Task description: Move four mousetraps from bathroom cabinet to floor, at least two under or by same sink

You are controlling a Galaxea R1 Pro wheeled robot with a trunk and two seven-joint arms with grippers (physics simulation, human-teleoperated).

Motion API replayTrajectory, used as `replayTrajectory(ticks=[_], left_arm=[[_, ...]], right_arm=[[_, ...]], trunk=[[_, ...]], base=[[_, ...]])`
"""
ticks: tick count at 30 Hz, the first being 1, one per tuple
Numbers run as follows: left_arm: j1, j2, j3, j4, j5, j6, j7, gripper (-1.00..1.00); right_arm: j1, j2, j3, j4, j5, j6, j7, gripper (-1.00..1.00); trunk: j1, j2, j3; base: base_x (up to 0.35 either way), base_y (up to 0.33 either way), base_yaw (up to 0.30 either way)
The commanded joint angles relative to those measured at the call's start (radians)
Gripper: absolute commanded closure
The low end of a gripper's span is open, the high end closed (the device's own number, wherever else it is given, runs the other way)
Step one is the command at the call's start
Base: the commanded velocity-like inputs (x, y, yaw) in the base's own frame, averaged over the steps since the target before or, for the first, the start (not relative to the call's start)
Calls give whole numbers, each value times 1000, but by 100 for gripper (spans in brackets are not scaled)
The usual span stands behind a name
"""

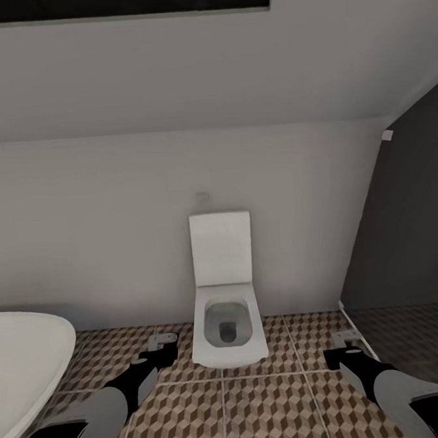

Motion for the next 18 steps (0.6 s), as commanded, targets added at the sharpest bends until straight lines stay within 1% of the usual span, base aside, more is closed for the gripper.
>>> replayTrajectory(ticks=[1, 18], left_arm=[[-1, 0, 4, 0, 0, 0, 5, 100], [-1, 5, 4, 1, -1, 0, 4, 100]], right_arm=[[0, 0, 9, -2, -7, 6, -3, 100], [0, 1, 10, -2, -7, 2, -7, 100]], trunk=[[4, -8, -6], [69, -127, -87]], base=[[0, 0, 0], [0, 0, 0]])
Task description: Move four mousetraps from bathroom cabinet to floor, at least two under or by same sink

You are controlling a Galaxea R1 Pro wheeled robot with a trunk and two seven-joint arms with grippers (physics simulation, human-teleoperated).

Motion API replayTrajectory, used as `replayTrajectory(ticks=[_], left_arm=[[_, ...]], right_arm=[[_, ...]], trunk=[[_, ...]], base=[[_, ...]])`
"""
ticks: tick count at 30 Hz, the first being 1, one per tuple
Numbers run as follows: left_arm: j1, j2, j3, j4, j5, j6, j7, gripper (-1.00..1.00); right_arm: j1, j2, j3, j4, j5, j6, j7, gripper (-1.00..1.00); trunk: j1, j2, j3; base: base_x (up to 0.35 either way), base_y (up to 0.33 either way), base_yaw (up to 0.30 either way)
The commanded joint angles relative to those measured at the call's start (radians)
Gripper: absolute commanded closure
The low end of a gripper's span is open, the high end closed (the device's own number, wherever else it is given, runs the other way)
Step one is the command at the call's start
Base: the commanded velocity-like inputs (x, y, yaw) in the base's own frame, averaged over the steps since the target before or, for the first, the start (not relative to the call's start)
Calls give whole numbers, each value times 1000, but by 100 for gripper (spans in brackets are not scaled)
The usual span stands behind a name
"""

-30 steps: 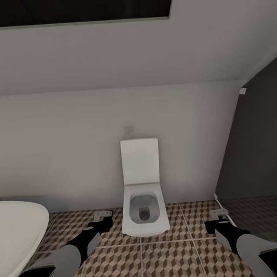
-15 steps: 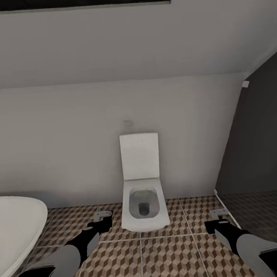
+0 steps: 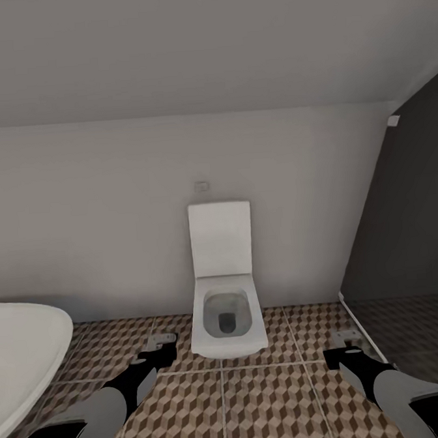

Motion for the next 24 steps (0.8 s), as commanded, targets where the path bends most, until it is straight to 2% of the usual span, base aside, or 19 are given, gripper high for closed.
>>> replayTrajectory(ticks=[1, 24], left_arm=[[-1, 0, 4, 0, -1, 0, 5, 100], [-1, 0, 4, 1, 0, 0, 6, 100]], right_arm=[[0, 0, 8, -2, -7, 7, -3, 100], [0, 0, 9, -2, -7, 3, -3, 100]], trunk=[[4, -8, -6], [92, -169, -116]], base=[[0, 0, 0], [0, 0, 0]])
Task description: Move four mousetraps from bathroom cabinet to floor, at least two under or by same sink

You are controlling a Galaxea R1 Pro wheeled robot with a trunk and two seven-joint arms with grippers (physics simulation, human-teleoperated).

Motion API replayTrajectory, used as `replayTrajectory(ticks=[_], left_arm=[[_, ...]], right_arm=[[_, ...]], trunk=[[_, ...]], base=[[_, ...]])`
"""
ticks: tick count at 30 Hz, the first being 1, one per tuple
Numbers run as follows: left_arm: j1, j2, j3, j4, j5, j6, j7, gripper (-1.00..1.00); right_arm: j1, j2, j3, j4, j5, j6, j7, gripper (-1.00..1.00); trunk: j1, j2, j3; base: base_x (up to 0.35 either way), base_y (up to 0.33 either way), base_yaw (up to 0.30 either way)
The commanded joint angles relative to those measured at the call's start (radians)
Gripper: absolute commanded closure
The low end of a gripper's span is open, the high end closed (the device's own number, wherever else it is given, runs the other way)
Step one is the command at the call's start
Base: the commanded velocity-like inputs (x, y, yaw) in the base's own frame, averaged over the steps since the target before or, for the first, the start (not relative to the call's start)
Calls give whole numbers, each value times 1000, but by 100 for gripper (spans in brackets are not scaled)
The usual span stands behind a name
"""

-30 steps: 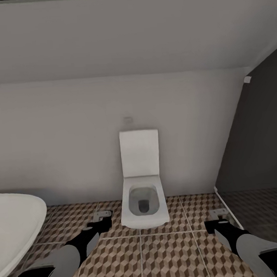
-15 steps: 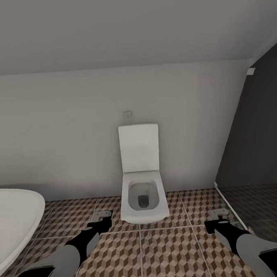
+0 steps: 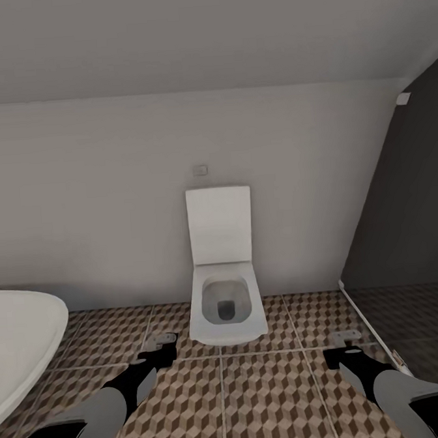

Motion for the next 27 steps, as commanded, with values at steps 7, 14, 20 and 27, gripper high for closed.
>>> replayTrajectory(ticks=[7, 14, 20, 27], left_arm=[[-1, 0, 4, 0, 0, 0, 5, 100], [-1, 0, 4, 0, -1, 0, 5, 100], [-1, 0, 4, 0, -1, 0, 5, 100], [-1, 0, 3, 0, -2, 0, 5, 100]], right_arm=[[0, 0, 9, -2, -7, 7, -3, 100], [0, 0, 8, -2, -7, 6, -3, 100], [0, 0, 8, -2, -7, 5, -3, 100], [0, 0, 9, -2, -7, 5, -3, 100]], trunk=[[27, -50, -34], [54, -99, -68], [77, -141, -96], [103, -190, -130]], base=[[0, 0, 0], [0, 0, 0], [0, 0, 0], [0, 0, 0]])
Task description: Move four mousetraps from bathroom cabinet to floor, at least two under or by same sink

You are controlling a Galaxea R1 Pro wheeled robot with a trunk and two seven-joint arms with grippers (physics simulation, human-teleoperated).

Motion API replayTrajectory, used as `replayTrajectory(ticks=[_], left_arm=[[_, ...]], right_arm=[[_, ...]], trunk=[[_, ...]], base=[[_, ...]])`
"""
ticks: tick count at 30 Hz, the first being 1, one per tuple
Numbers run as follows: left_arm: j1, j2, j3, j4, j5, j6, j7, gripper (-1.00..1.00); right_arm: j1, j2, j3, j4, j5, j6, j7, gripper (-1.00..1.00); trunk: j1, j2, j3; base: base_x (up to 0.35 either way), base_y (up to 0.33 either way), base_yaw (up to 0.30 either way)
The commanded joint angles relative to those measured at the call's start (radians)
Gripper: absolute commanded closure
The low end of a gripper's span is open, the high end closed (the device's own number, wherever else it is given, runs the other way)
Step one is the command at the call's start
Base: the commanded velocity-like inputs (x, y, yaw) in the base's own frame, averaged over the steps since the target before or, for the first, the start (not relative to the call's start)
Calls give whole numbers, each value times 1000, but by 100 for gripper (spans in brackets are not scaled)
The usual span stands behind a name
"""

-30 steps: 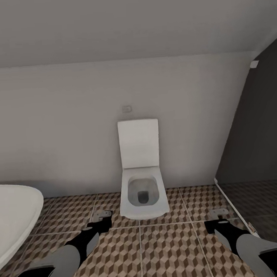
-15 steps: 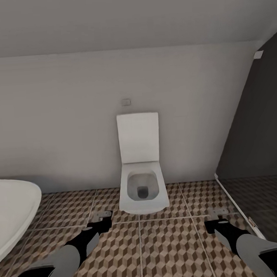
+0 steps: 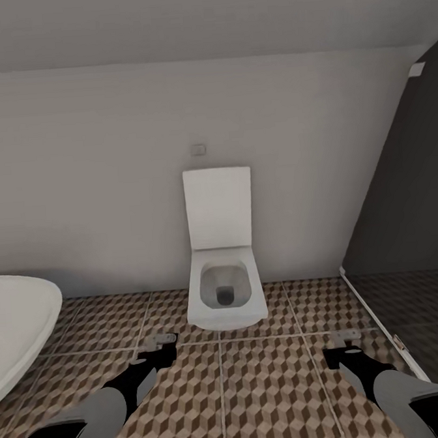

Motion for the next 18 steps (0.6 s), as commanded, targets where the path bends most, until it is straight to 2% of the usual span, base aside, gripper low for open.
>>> replayTrajectory(ticks=[1, 11, 18], left_arm=[[0, 0, 4, 0, -1, 0, 5, 100], [0, -1, 4, 0, -1, 0, 5, 100], [0, -1, 4, 0, -1, -2, 5, 100]], right_arm=[[0, 0, 9, -2, -7, 7, -3, 100], [0, 0, 8, -2, -7, 8, -3, 100], [0, 0, 8, -2, -7, 8, -3, 100]], trunk=[[4, -8, -6], [42, -78, -52], [65, -120, -73]], base=[[0, 0, 0], [0, 0, 0], [0, 0, 0]])
